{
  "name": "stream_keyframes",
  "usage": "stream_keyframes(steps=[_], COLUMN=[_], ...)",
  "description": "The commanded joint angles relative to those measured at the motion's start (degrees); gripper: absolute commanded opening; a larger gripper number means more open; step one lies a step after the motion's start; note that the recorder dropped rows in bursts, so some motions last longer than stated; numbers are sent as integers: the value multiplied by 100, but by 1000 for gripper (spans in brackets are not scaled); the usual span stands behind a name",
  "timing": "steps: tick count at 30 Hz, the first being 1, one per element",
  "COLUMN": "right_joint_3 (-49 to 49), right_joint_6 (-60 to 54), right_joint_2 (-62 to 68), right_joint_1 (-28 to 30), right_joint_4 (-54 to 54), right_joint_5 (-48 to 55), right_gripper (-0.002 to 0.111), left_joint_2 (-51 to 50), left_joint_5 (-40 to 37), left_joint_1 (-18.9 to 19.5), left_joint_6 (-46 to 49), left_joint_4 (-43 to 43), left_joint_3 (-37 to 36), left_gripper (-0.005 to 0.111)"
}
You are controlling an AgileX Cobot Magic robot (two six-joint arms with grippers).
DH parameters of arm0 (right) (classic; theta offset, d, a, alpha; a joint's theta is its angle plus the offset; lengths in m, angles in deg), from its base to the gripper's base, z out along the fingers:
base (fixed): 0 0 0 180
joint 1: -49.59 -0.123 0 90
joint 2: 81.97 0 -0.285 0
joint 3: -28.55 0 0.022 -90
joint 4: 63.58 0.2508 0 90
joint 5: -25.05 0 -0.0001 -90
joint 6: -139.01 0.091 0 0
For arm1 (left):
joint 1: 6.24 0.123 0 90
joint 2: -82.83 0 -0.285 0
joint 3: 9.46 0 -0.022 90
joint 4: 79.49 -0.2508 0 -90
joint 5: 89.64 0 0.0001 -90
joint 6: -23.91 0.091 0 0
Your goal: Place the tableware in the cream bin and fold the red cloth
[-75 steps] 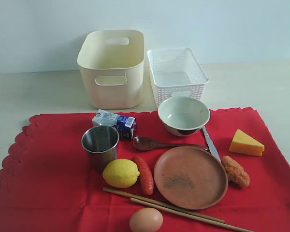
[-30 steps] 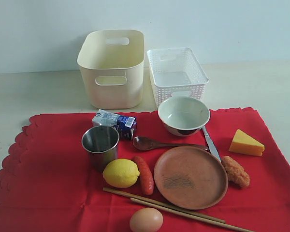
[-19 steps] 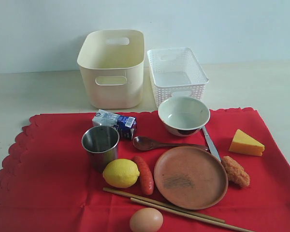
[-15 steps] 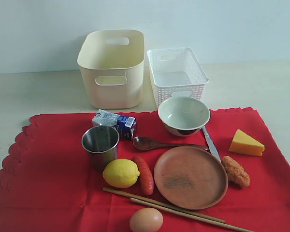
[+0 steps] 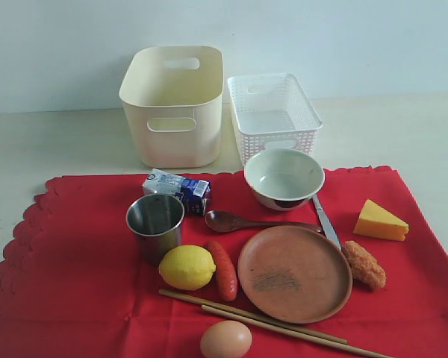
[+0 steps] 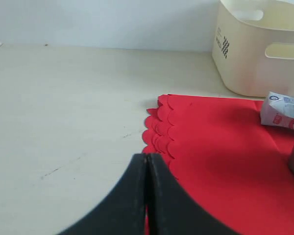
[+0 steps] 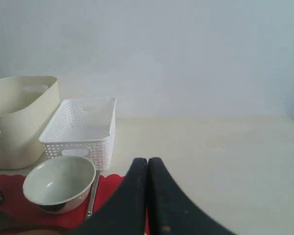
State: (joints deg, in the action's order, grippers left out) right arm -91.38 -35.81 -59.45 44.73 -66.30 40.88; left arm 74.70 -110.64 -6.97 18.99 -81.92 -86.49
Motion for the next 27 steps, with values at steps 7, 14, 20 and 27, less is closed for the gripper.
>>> stream_keyframes(steps=[7, 14, 20, 27], right_joint_3=[-1508, -2018, -2018, -2018], right_joint_6=[-36, -36, -36, 4], right_joint_2=[1408, 1894, 1905, 1921], right_joint_1=[19, 19, 19, 19], right_joint_4=[-16, -16, 94, 147], right_joint_5=[-54, -247, -570, -611], right_gripper=[0, 0, 0, 0], left_joint_2=[34, 34, 34, 34], left_joint_5=[73, 73, 73, 73], left_joint_1=[18, 18, 18, 18], left_joint_6=[17, 17, 17, 17], left_joint_4=[17, 17, 17, 17], left_joint_3=[-19, -19, -19, -19], left_gripper=[0, 0, 0, 0])
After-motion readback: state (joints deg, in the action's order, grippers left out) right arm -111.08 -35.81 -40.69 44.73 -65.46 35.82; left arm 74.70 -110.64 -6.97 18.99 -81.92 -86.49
